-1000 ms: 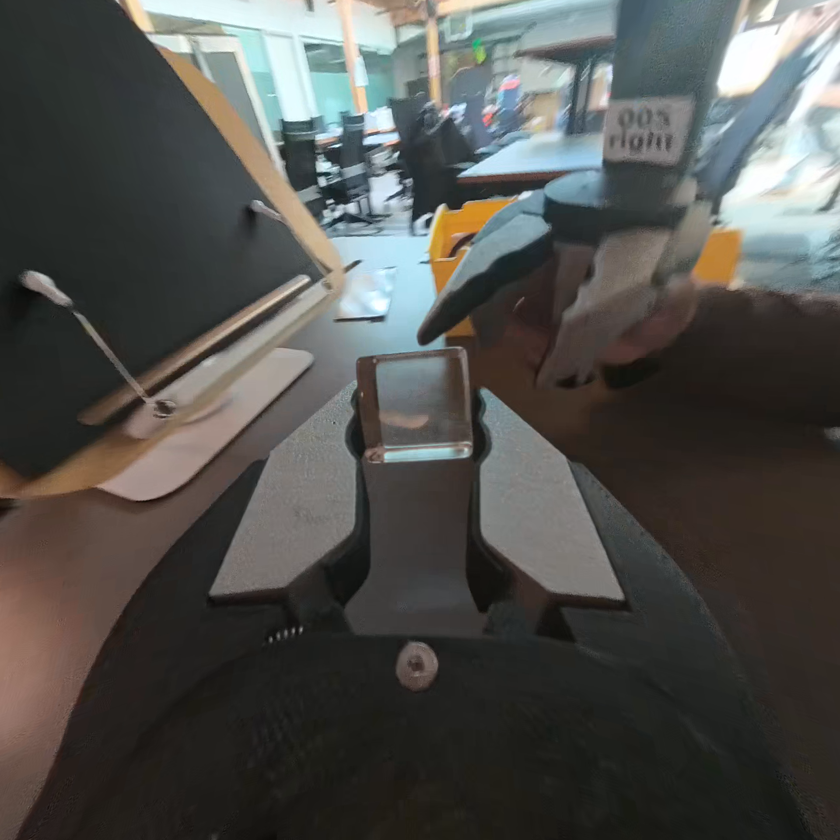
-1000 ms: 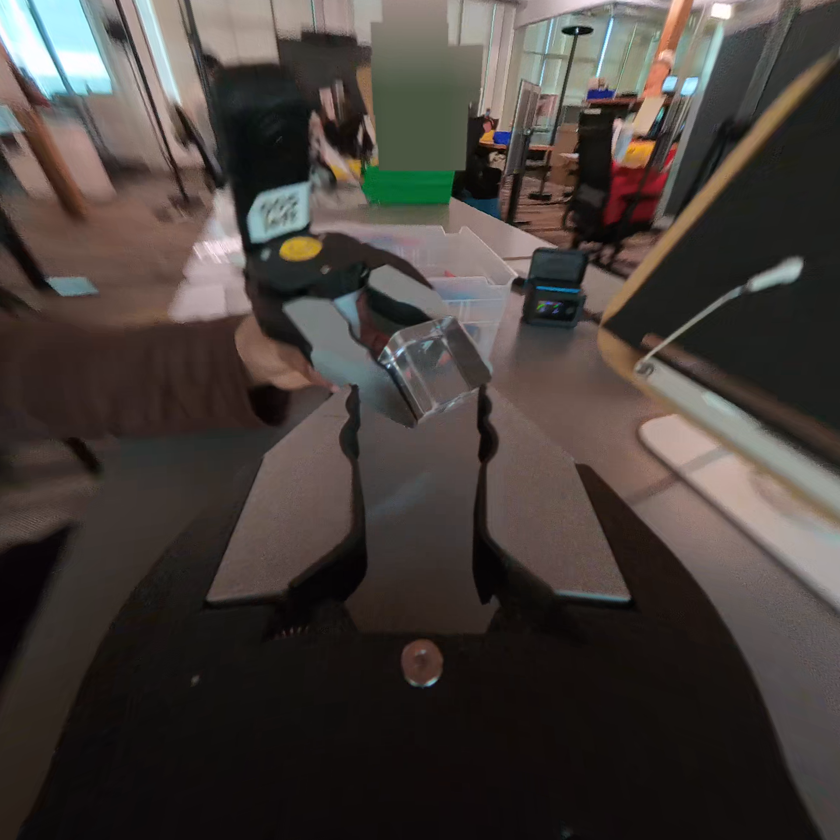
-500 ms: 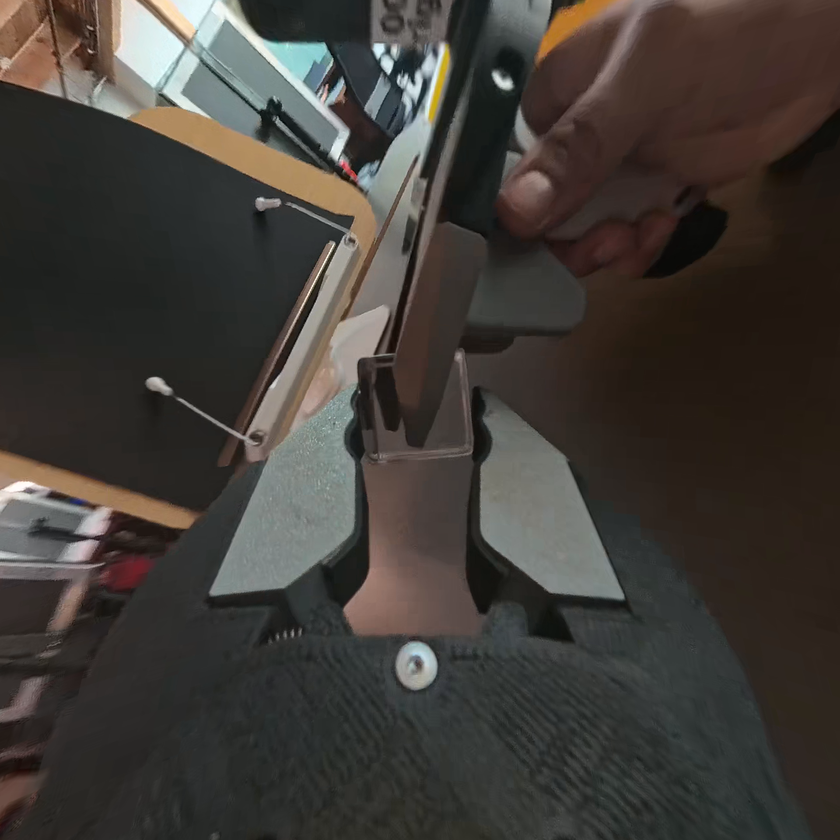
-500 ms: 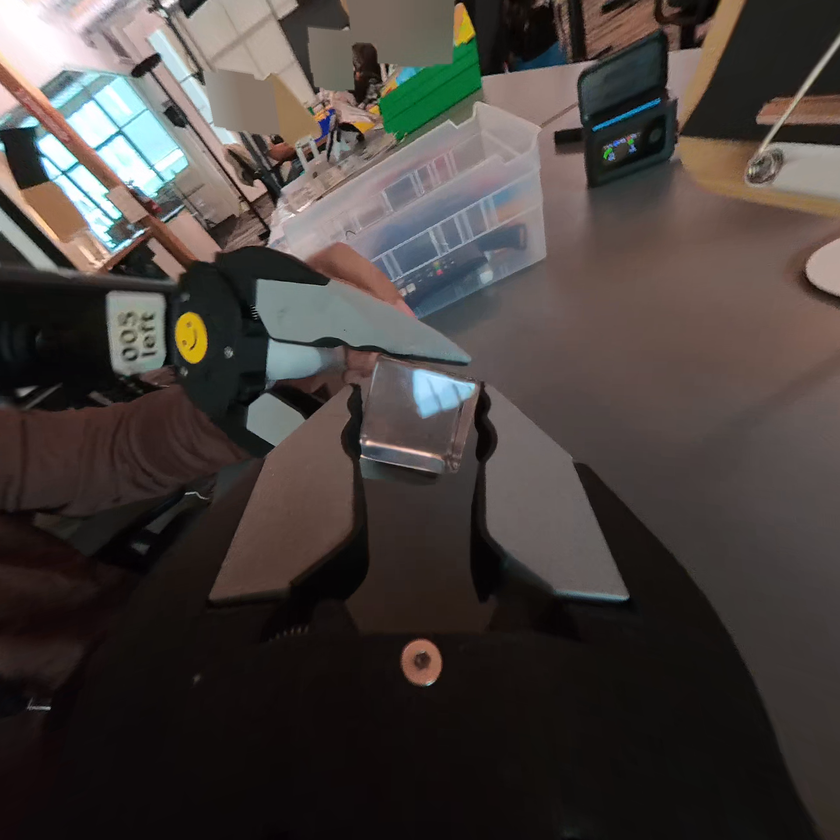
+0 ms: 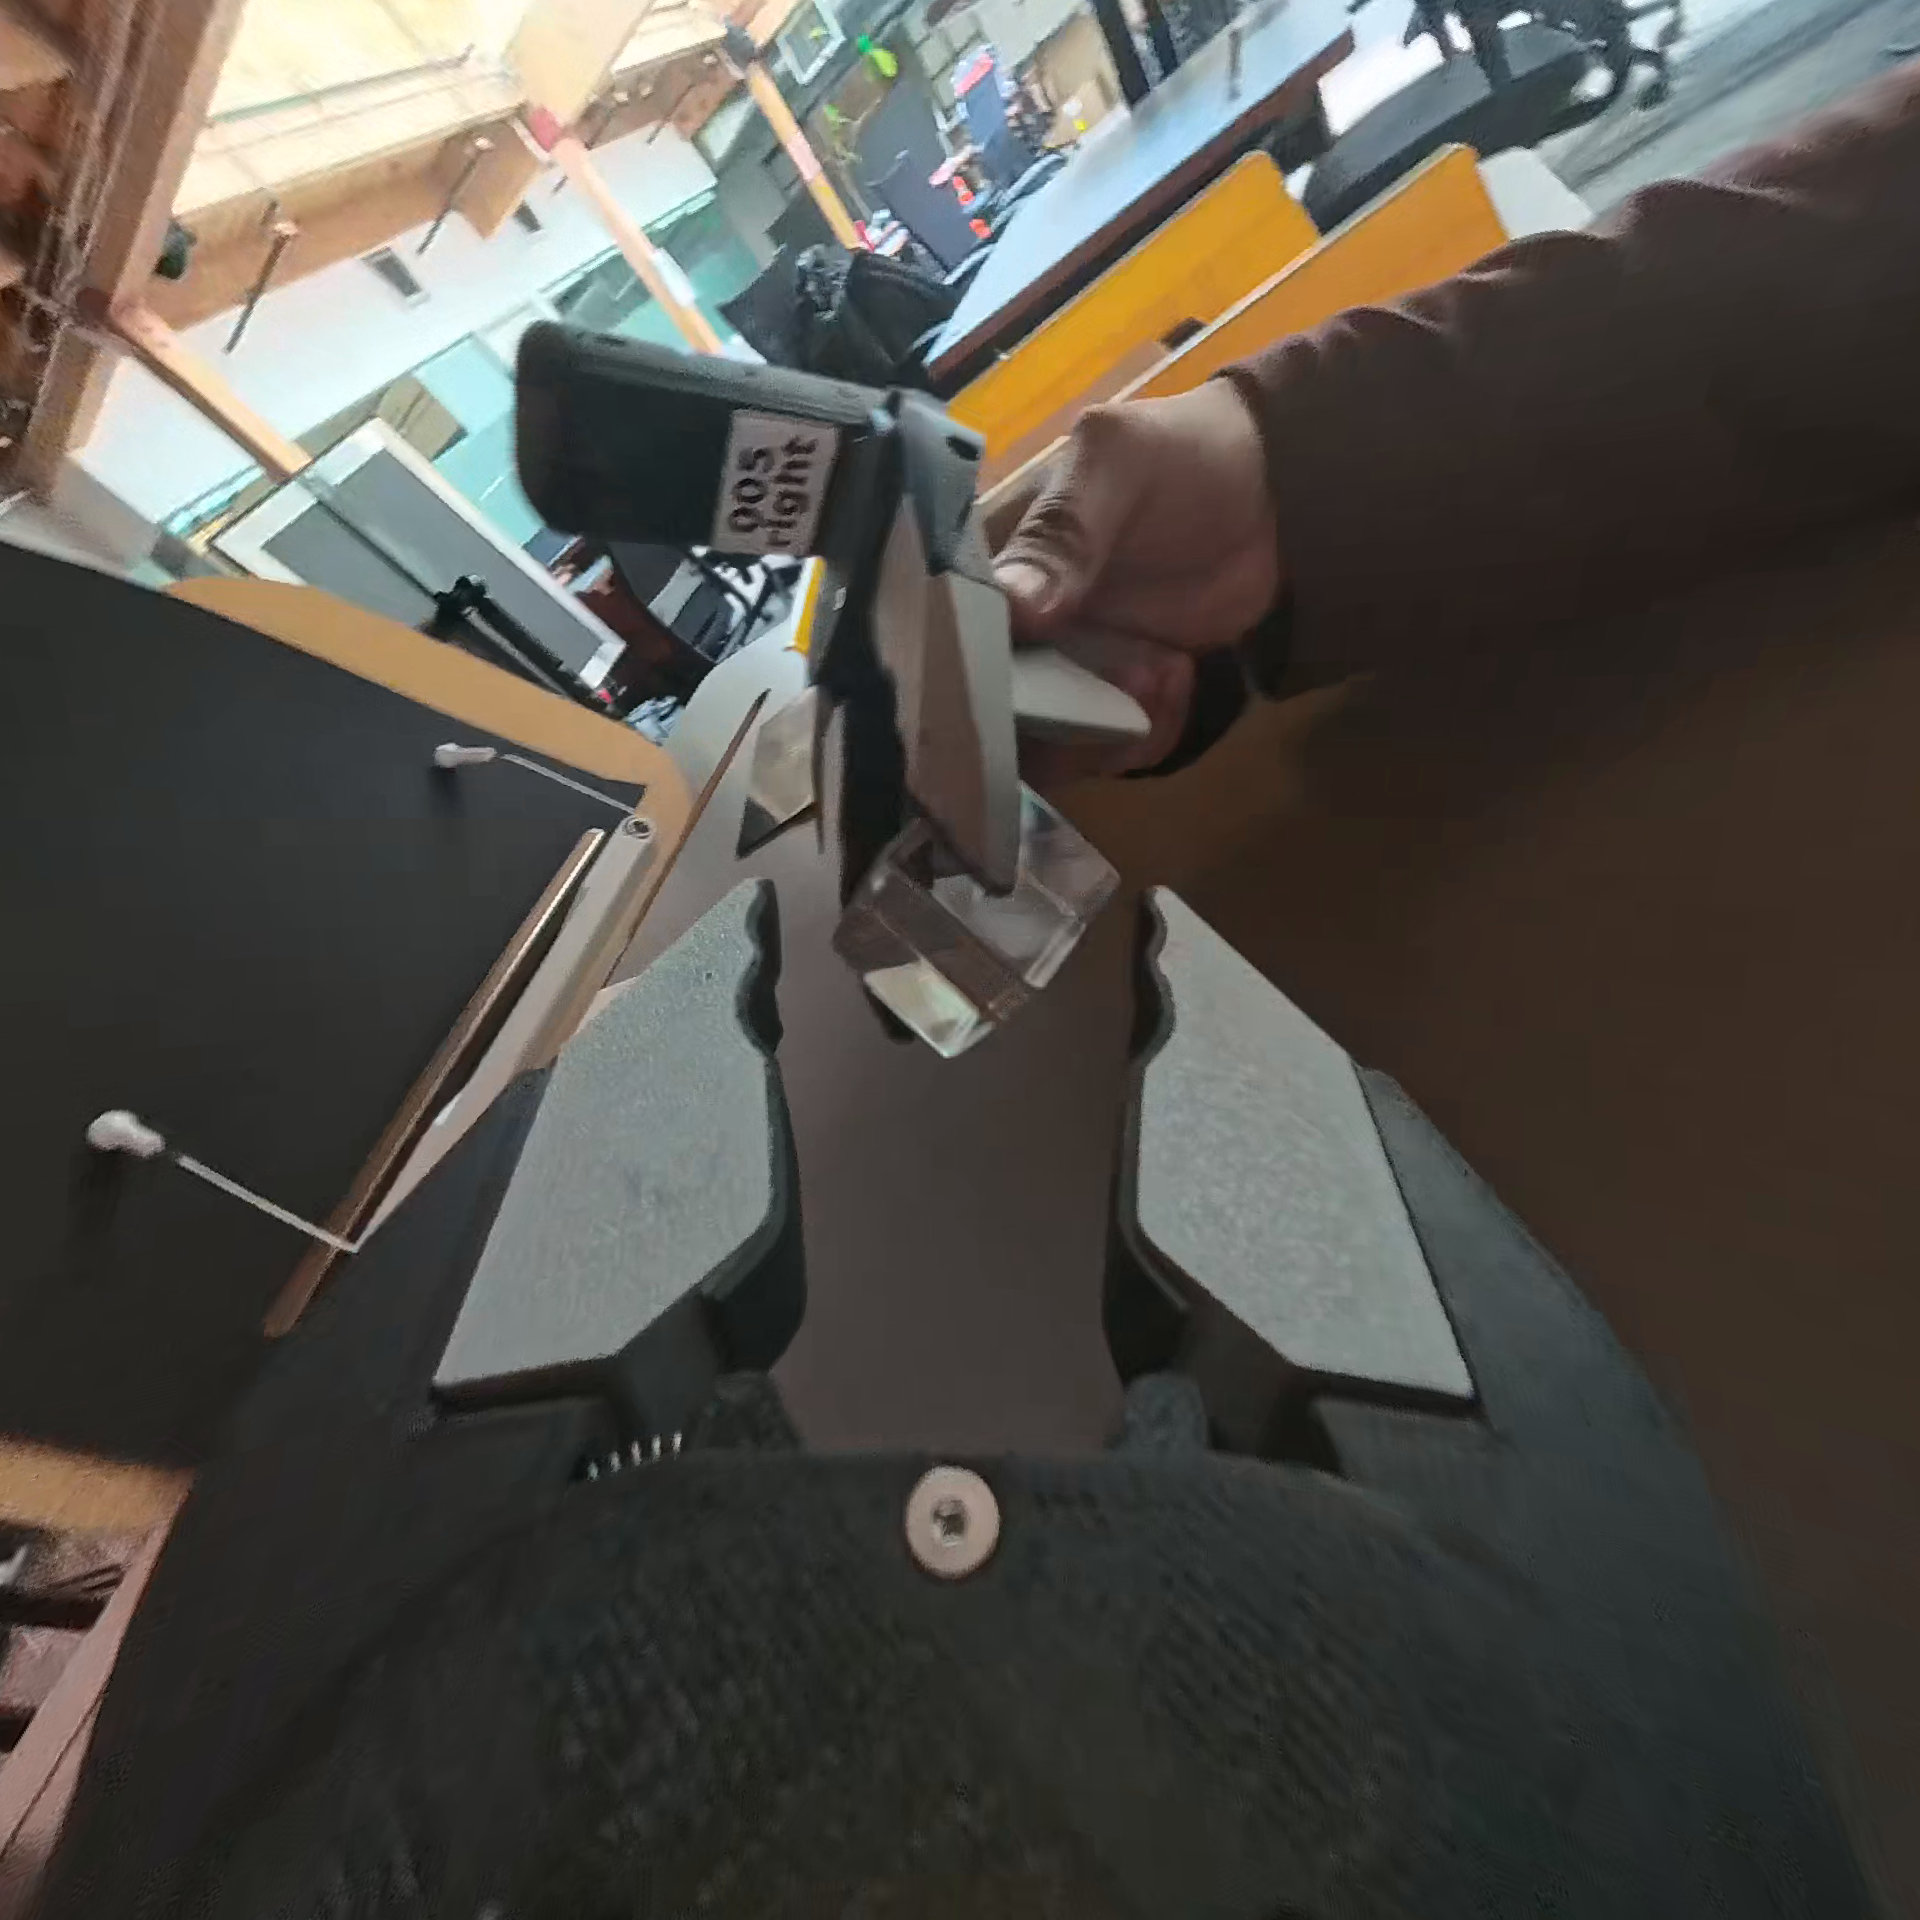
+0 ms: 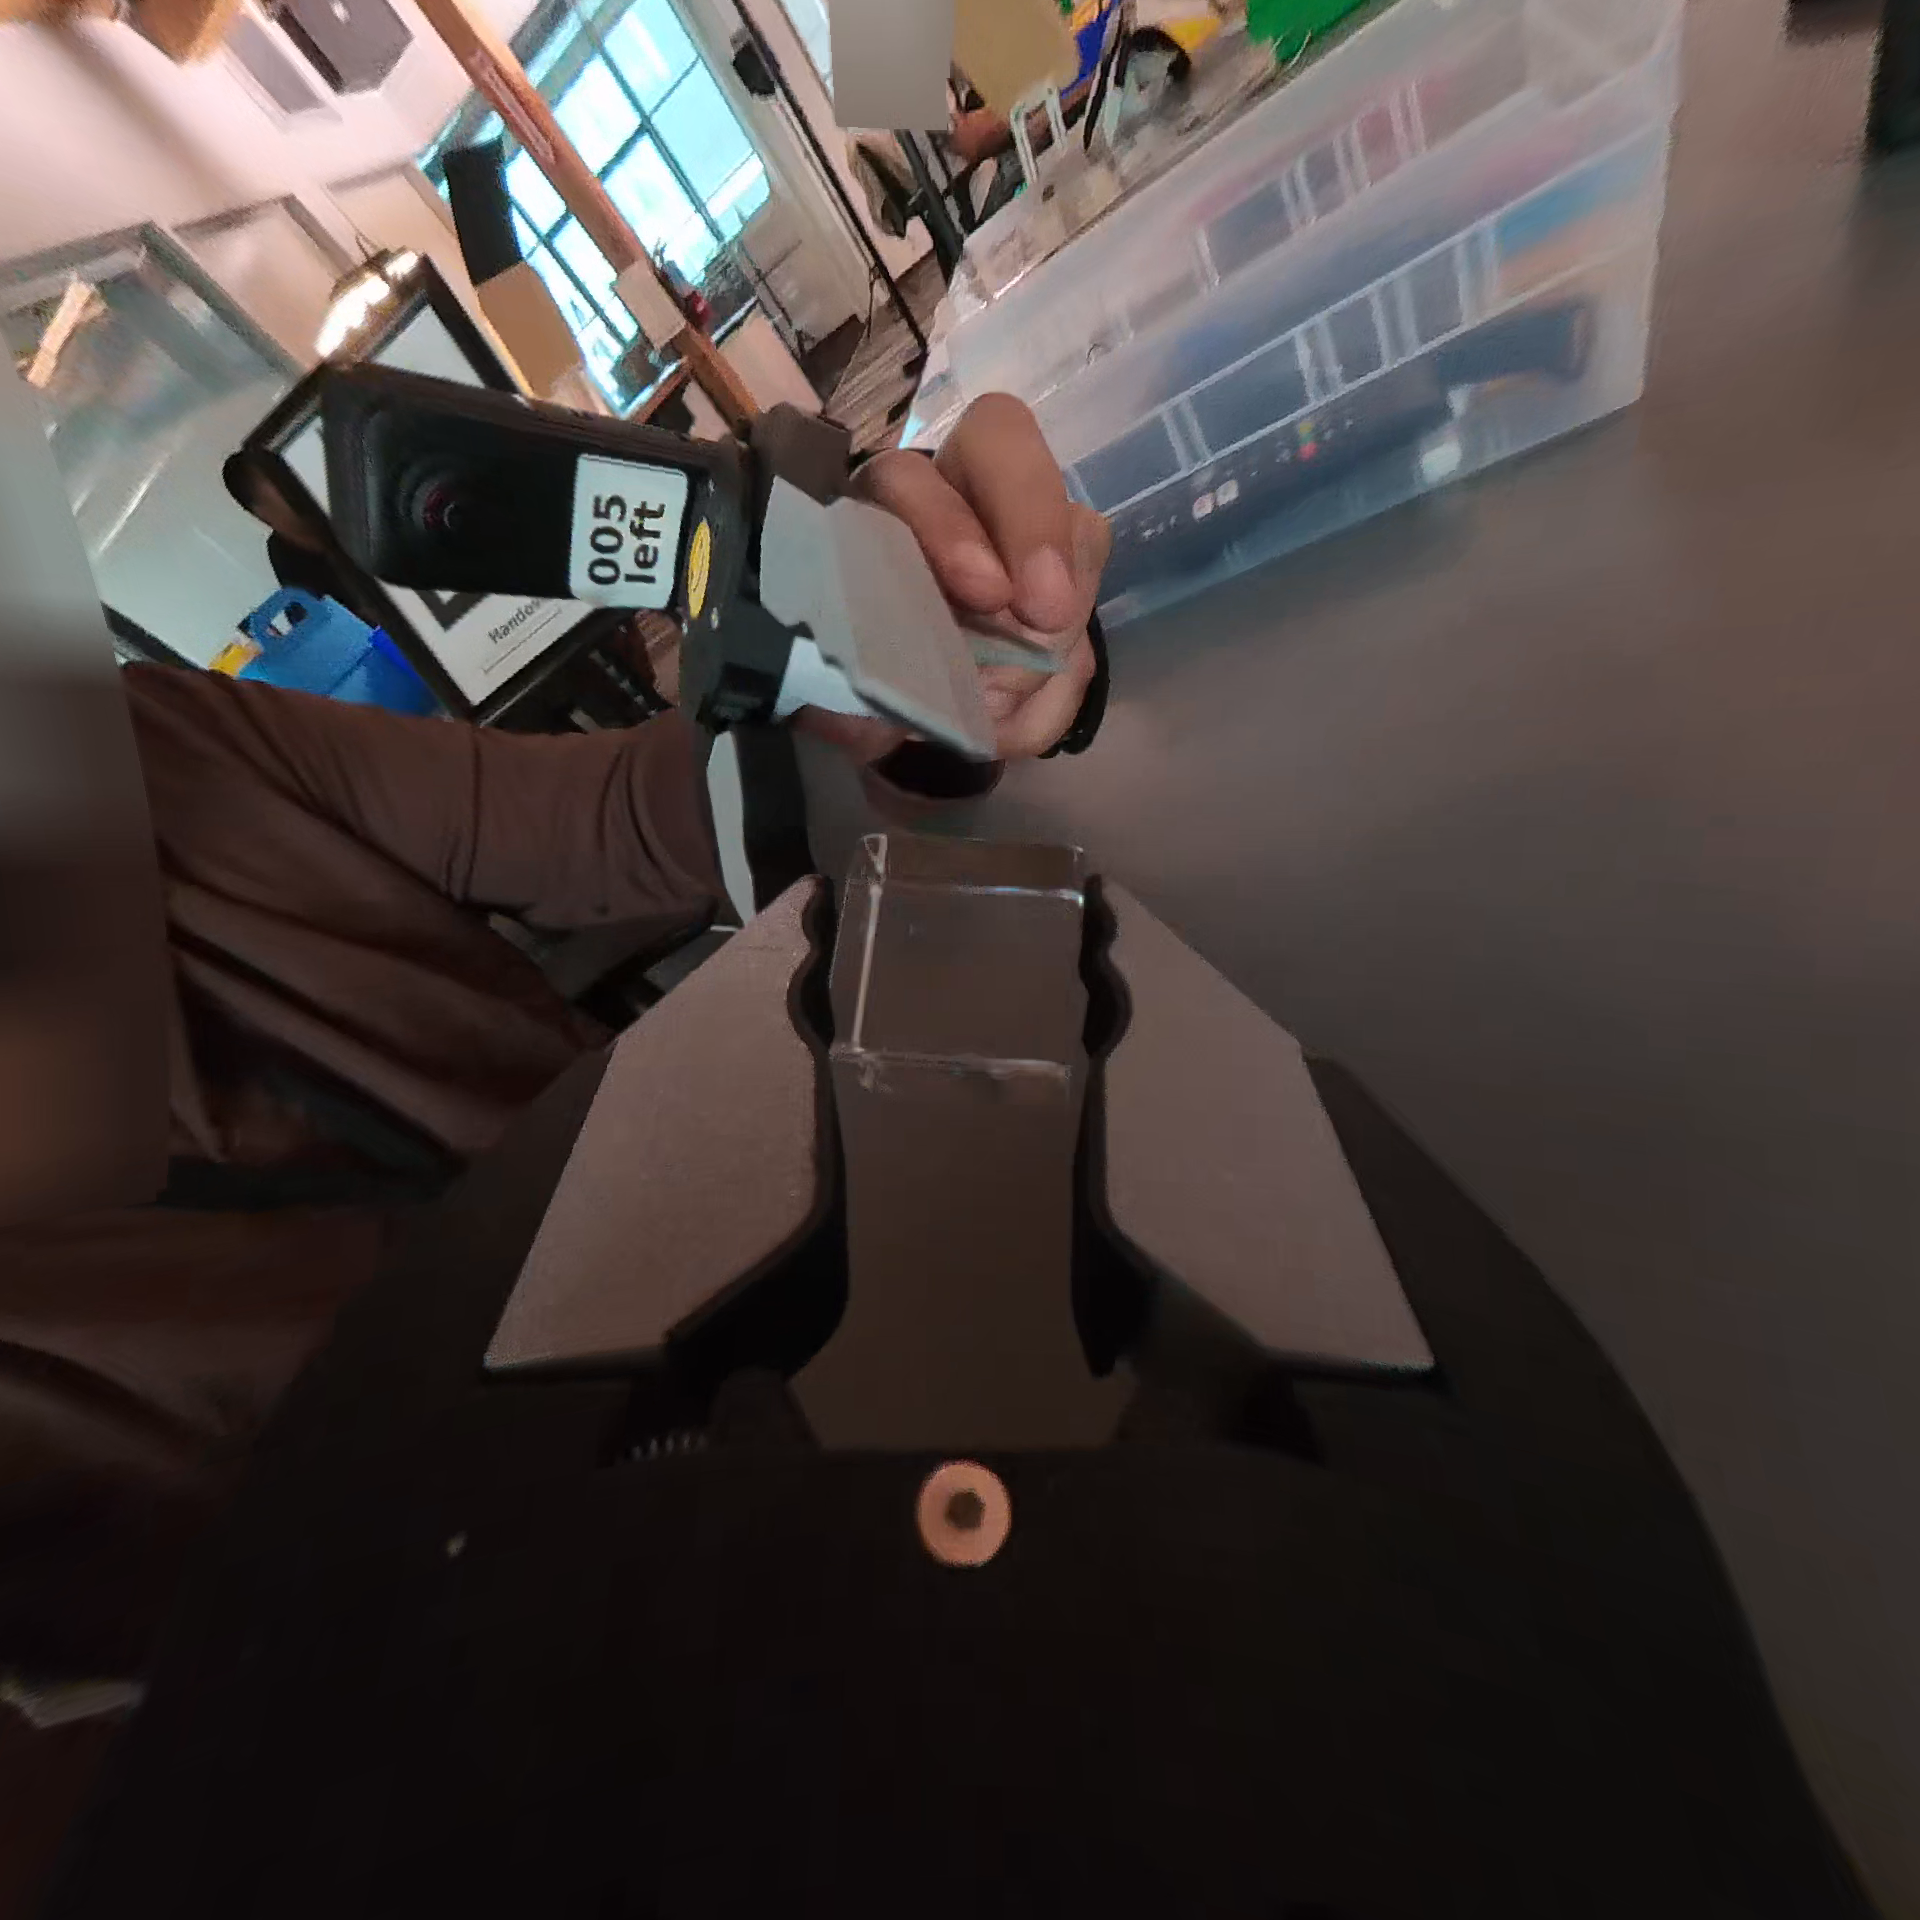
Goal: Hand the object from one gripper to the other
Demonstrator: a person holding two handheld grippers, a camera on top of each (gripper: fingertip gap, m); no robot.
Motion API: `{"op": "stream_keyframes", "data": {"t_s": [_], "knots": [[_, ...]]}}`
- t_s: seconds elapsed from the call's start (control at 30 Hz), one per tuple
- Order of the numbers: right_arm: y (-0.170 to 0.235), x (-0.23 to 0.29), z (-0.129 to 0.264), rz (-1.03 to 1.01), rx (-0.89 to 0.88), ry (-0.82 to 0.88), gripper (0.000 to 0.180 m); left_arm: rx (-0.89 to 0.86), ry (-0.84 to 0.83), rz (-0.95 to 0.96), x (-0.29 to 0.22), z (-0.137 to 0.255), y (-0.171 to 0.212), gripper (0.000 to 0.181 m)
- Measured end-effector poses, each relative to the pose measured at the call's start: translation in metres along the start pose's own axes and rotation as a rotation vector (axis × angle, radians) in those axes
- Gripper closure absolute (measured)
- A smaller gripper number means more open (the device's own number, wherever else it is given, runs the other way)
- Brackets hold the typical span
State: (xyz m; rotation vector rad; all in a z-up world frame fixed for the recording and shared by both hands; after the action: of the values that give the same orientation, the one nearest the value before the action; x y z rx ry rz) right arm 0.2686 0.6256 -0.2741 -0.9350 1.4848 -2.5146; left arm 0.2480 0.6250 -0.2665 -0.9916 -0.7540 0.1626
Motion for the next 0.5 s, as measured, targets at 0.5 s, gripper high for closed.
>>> {"op": "stream_keyframes", "data": {"t_s": [0.5], "knots": [[-0.036, -0.003, 0.015, -0.055, -0.249, 0.033, 0.125, 0.073, -0.275, -0.146, 0.028, 0.012, -0.003, 0.139]]}}
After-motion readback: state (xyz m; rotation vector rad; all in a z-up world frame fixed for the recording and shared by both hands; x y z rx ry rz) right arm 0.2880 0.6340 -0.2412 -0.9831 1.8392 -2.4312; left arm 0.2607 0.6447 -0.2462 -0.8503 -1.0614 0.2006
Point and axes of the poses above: each gripper's, where its closed fingertips meet, z back along the fingers, y out of its underside, x = y × z across the jaws, the point moved 2 cm from there along z, back along the fingers, and after that the axes turned 15 degrees about y, right-handed, at the moved point
